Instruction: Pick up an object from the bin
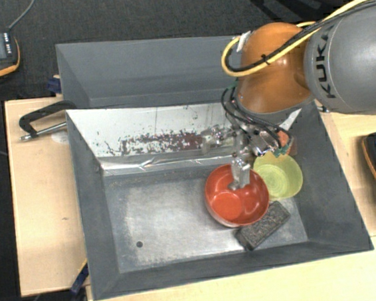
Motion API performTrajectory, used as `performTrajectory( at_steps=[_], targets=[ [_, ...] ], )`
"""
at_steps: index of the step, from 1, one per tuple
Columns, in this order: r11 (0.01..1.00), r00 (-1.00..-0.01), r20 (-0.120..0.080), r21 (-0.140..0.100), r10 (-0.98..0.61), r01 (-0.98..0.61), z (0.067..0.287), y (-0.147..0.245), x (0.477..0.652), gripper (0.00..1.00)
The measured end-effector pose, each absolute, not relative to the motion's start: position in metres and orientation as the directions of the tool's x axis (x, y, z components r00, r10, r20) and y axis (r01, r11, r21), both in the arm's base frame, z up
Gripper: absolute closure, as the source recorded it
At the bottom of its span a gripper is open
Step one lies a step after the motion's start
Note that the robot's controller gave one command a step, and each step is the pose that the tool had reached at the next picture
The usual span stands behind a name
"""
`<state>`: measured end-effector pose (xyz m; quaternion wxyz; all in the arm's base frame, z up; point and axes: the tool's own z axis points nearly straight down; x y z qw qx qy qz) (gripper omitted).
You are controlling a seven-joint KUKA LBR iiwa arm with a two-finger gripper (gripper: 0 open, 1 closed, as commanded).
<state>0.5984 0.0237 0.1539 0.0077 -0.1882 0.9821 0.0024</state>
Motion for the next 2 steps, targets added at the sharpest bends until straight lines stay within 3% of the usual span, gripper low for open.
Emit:
performTrajectory(
  at_steps=[1,2],
  targets=[
    [0.939,-0.939,-0.011,0.004,-0.344,-0.344,0.0679,-0.0137,0.5868,0.0],
    [0.938,-0.938,-0.024,0.003,-0.346,-0.346,0.0744,-0.0104,0.591,1.0]
  ],
)
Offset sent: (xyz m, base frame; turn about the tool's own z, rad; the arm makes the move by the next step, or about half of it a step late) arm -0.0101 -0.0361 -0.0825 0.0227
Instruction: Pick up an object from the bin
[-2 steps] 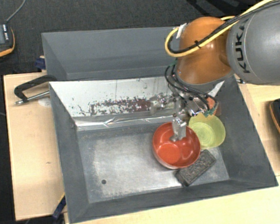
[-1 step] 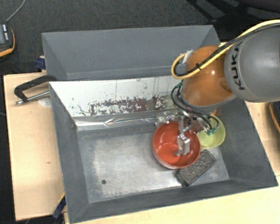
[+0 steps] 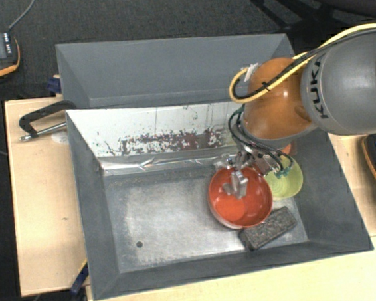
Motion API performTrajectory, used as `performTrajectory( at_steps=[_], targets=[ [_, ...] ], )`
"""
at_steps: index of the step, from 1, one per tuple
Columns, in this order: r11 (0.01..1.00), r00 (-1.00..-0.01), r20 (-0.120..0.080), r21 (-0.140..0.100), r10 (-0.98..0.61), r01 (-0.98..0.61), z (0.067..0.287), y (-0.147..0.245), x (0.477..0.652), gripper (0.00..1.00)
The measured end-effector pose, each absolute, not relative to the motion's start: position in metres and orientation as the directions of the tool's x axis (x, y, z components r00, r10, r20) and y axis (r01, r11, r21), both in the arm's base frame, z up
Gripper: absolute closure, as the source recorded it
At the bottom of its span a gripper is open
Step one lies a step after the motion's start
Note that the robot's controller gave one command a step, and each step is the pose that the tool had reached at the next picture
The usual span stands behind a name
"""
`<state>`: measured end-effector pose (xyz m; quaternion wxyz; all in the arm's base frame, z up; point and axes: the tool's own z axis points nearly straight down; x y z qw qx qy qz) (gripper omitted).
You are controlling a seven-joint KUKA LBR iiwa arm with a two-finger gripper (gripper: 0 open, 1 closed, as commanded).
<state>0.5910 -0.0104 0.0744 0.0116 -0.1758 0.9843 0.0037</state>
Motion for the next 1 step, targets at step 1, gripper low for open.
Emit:
performTrajectory(
  at_steps=[1],
  targets=[
    [0.922,-0.922,-0.039,-0.002,-0.386,-0.386,0.2008,0.0043,0.6035,1.0]
  ],
)
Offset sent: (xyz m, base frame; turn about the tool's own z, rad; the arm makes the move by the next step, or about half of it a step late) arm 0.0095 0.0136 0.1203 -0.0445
